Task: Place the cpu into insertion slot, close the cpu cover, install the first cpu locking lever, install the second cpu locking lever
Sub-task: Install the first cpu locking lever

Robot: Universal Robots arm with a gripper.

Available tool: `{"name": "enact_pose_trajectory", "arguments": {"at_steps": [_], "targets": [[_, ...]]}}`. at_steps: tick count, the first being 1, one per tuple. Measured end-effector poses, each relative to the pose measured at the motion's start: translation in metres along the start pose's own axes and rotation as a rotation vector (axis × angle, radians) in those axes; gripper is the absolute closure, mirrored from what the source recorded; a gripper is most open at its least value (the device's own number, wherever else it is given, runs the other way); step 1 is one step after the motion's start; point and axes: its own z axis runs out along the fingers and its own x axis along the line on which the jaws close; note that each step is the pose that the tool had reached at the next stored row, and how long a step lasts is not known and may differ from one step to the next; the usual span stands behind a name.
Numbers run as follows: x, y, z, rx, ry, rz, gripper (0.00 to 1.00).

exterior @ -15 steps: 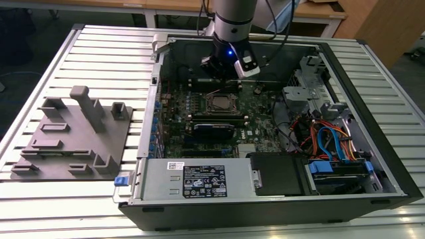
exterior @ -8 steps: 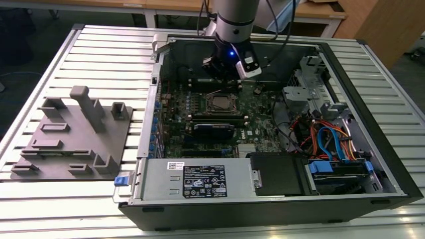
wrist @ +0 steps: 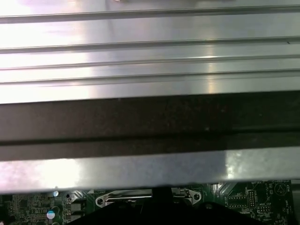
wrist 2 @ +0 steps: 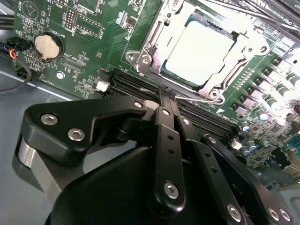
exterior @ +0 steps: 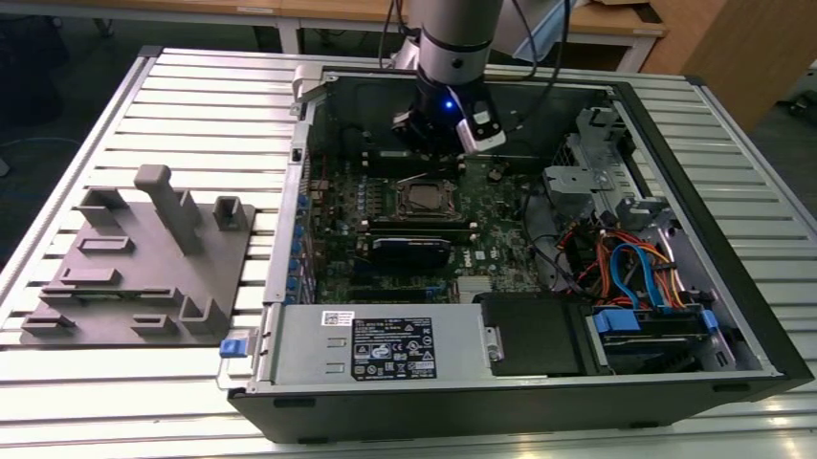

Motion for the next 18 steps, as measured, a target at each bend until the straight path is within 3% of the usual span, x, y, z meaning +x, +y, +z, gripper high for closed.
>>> {"name": "enact_pose_trajectory", "arguments": {"at_steps": [11, 18], "targets": [[-0.0014, -0.0001, 0.0026, -0.0003, -0.0002, 0.000, 0.89], [-0.0026, -0.0007, 0.0082, 0.0000, 0.0000, 0.000, 0.89]]}}
